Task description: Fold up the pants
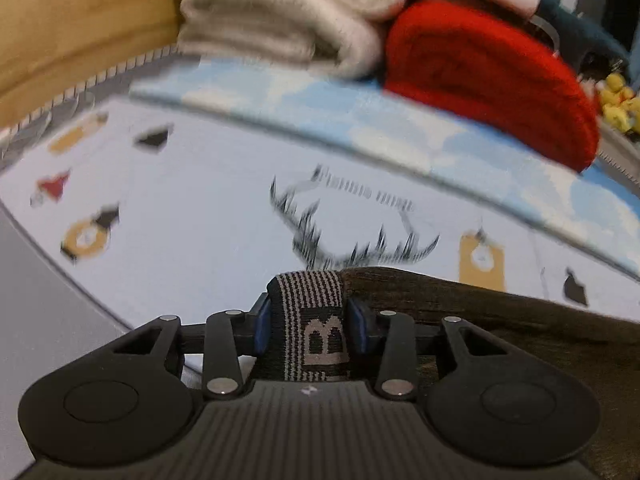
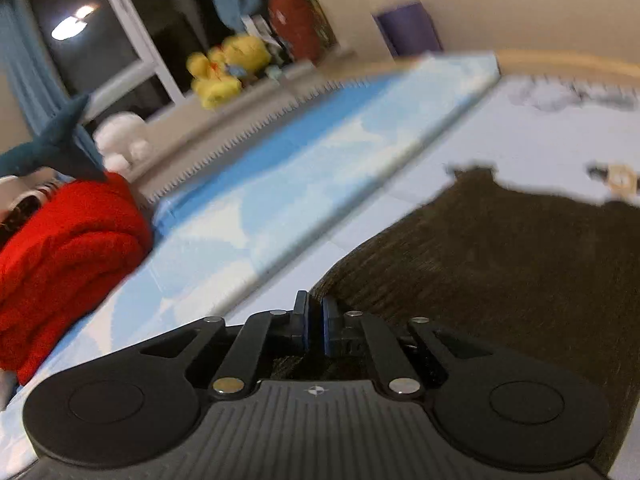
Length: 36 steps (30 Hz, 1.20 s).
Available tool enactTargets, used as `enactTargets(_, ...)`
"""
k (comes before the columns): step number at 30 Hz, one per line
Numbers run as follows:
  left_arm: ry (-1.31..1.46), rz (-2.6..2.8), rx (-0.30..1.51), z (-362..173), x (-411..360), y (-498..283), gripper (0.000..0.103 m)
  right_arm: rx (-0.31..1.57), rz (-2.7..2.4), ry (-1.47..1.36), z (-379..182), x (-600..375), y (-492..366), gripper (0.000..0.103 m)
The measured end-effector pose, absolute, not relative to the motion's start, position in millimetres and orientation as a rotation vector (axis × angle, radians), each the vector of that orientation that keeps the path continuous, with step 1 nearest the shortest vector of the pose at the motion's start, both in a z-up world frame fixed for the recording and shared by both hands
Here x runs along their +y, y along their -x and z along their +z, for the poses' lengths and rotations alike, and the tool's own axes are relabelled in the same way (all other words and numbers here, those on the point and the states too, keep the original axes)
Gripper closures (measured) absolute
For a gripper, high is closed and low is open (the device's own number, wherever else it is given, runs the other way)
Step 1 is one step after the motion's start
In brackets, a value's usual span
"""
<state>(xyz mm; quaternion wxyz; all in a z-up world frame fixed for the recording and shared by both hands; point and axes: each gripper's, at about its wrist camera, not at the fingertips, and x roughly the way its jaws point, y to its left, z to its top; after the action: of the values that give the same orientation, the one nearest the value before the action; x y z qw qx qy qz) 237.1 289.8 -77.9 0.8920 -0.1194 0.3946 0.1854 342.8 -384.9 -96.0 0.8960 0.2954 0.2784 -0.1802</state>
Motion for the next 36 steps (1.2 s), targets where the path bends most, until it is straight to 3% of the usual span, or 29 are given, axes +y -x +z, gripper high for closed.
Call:
enactTargets(2,0.249,0.391,0.870,-80.4,289.5,-241.2,0.058,0.685,-0.360,-0.567,-101.6,-383.9,-348.3,0.081)
enactTargets(6,0.289,0.390,0.838,-65.4,293.4,-239.8,0.056,0.660,-0.379,-0.516,-80.1,-382.7,-330.8,0.074)
enactTargets(17,0.390,0.280,0.843,-3.2,281.2,-169.7,0.057,0.555,-0.236,-0.449,21.1,-389.2,-224.3,0.070)
enactTargets(19,0.381,0.236,0.851,9.4,278.7,-143.3,0.066,0.544,-0.213,-0.438,35.4,-399.3,-192.7,0.070)
enactTargets(21,0.355,0.188,0.858,19.0,275.5,-114.6,0.095,0.538,-0.220,-0.427,44.8,-414.0,-161.5,0.071)
enactTargets(22,0.335,0.162,0.860,22.7,272.9,-98.4,0.098,0.534,-0.227,-0.430,47.6,-424.6,-143.6,0.073)
enactTargets(24,0.302,0.115,0.873,26.2,268.7,-67.6,0.102,0.538,-0.248,-0.458,48.5,-449.5,-111.8,0.097)
enactTargets(31,0.295,0.066,0.967,11.5,271.3,-0.8,0.100,0.613,-0.471,-0.525,11.0,-565.4,-18.2,0.095)
enactTargets(36,0.304,0.121,1.116,-23.1,291.9,-1.8,0.090,0.929,-0.520,-0.536,-56.6,-618.3,6.2,0.091)
